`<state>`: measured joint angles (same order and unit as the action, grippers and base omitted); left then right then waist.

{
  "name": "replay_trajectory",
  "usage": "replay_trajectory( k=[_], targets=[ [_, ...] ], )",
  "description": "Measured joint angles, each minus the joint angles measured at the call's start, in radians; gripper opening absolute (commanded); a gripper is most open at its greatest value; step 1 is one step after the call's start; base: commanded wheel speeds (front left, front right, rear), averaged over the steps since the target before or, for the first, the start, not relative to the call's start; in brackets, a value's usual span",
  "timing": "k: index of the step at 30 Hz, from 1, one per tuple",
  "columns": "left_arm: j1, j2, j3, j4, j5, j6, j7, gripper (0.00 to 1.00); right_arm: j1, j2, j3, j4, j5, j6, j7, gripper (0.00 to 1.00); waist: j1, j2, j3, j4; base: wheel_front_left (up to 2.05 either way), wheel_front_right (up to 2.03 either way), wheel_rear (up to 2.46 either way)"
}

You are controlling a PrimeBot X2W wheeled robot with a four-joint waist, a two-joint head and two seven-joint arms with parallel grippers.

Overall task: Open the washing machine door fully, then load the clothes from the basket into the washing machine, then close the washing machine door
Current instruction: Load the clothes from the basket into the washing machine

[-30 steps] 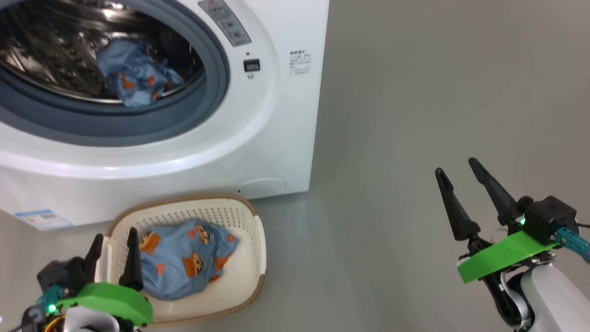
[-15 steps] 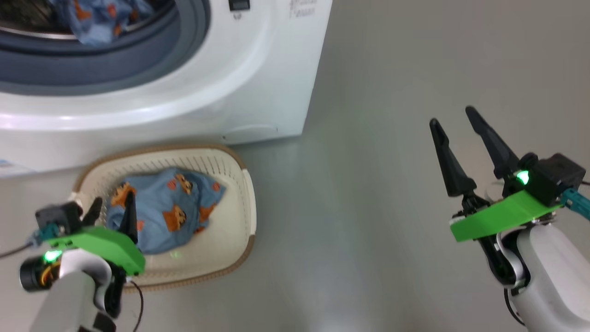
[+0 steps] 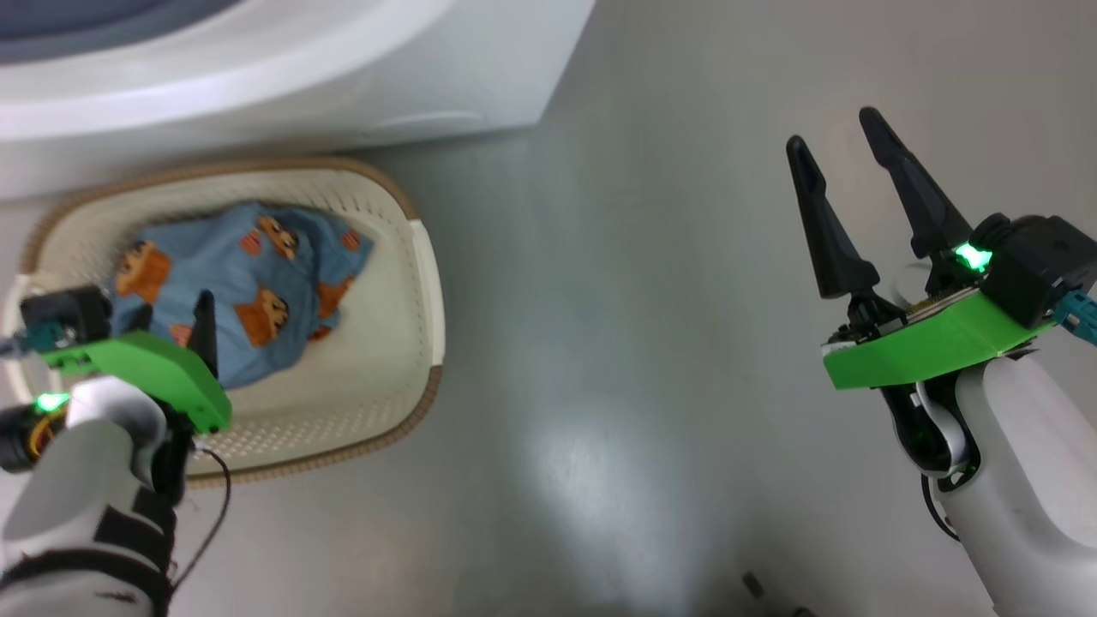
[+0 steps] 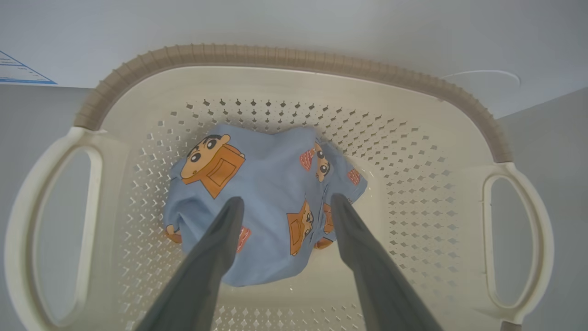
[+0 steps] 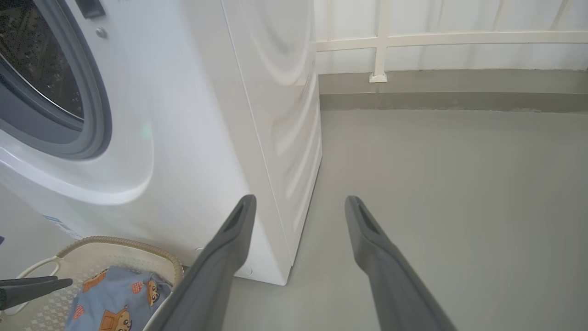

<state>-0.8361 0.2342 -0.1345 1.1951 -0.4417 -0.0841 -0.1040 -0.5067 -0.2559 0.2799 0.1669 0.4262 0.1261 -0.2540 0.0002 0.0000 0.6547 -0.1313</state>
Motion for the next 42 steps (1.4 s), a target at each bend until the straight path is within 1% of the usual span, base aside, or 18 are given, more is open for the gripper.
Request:
replay_trajectory(
  k=[9, 13, 16, 19, 24, 30, 32, 33, 37, 38, 39, 40, 41, 42],
  targets=[
    [-0.113, 0.034, 0.002, 0.058, 0.000, 0.016, 0.011, 1.00, -0.058, 0.026, 0.004, -0.026, -0.005, 0.000, 0.000, 1.00, 0.0000, 0.0000, 0.143, -0.034, 0.00, 0.00, 0.00],
    [-0.146, 0.041, 0.012, 0.072, -0.017, 0.040, 0.025, 1.00, -0.070, 0.038, 0.004, -0.033, -0.005, 0.000, 0.000, 1.00, 0.0000, 0.0000, 0.198, -0.051, 0.00, 0.00, 0.00],
    [-0.170, 0.043, 0.009, 0.077, -0.016, 0.044, 0.028, 1.00, -0.075, 0.043, 0.002, -0.038, -0.006, 0.000, 0.000, 1.00, -0.0001, 0.0000, 0.234, -0.061, 0.00, 0.00, 0.00],
    [-0.195, 0.057, 0.006, 0.080, -0.016, 0.059, 0.035, 1.00, -0.083, 0.054, 0.004, -0.044, -0.006, 0.000, 0.000, 1.00, -0.0001, 0.0000, 0.267, -0.071, 0.00, 0.00, 0.00],
    [-0.220, 0.091, 0.005, 0.086, -0.016, 0.060, 0.041, 1.00, -0.085, 0.061, 0.004, -0.056, -0.009, 0.000, 0.000, 1.00, -0.0001, 0.0001, 0.313, -0.091, 0.00, 0.00, 0.00],
    [-0.247, 0.097, -0.010, 0.091, -0.016, 0.058, 0.050, 1.00, -0.085, 0.071, 0.003, -0.059, -0.013, 0.000, 0.000, 1.00, -0.0001, 0.0000, 0.349, -0.117, 0.00, 0.00, 0.00],
    [-0.250, 0.095, -0.020, 0.091, -0.016, 0.023, 0.085, 1.00, -0.085, 0.073, 0.004, -0.060, -0.013, 0.000, 0.000, 1.00, -0.0001, 0.0000, 0.353, -0.125, 0.00, 0.00, 0.00],
    [-0.250, 0.093, -0.021, 0.091, -0.017, 0.018, 0.100, 1.00, -0.085, 0.074, 0.004, -0.059, -0.013, 0.000, 0.000, 1.00, -0.0001, 0.0001, 0.355, -0.128, 0.00, 0.00, 0.00],
    [-0.250, 0.096, -0.023, 0.094, -0.017, 0.015, 0.093, 1.00, -0.085, 0.078, 0.004, -0.059, -0.013, 0.000, 0.000, 1.00, -0.0002, 0.0000, 0.350, -0.135, 0.00, 0.00, 0.00],
    [-0.249, 0.097, -0.023, 0.095, -0.017, 0.015, 0.091, 0.91, -0.085, 0.078, 0.004, -0.059, -0.013, 0.000, 0.000, 1.00, -0.0002, 0.0000, 0.349, -0.137, 0.00, 0.00, 0.00],
    [-0.249, 0.097, -0.024, 0.095, -0.017, 0.015, 0.090, 0.47, -0.085, 0.078, 0.004, -0.059, -0.013, 0.000, 0.000, 1.00, -0.0002, 0.0000, 0.348, -0.138, 0.00, 0.00, 0.00],
    [-0.249, 0.097, -0.024, 0.095, -0.017, 0.015, 0.087, 0.08, -0.085, 0.078, 0.004, -0.059, -0.013, 0.000, 0.000, 1.00, -0.0002, 0.0000, 0.348, -0.138, 0.00, 0.00, 0.00],
    [-0.249, 0.097, -0.025, 0.095, -0.017, 0.016, 0.085, 0.00, -0.085, 0.078, 0.003, -0.059, -0.013, 0.000, 0.000, 1.00, -0.0003, 0.0000, 0.348, -0.139, 0.00, 0.00, 0.00],
    [-0.250, 0.098, -0.025, 0.095, -0.017, 0.016, 0.085, 0.00, -0.085, 0.078, 0.003, -0.059, -0.013, 0.000, 0.000, 1.00, -0.0002, 0.0000, 0.349, -0.138, 0.00, 0.00, 0.00]
  ],
)
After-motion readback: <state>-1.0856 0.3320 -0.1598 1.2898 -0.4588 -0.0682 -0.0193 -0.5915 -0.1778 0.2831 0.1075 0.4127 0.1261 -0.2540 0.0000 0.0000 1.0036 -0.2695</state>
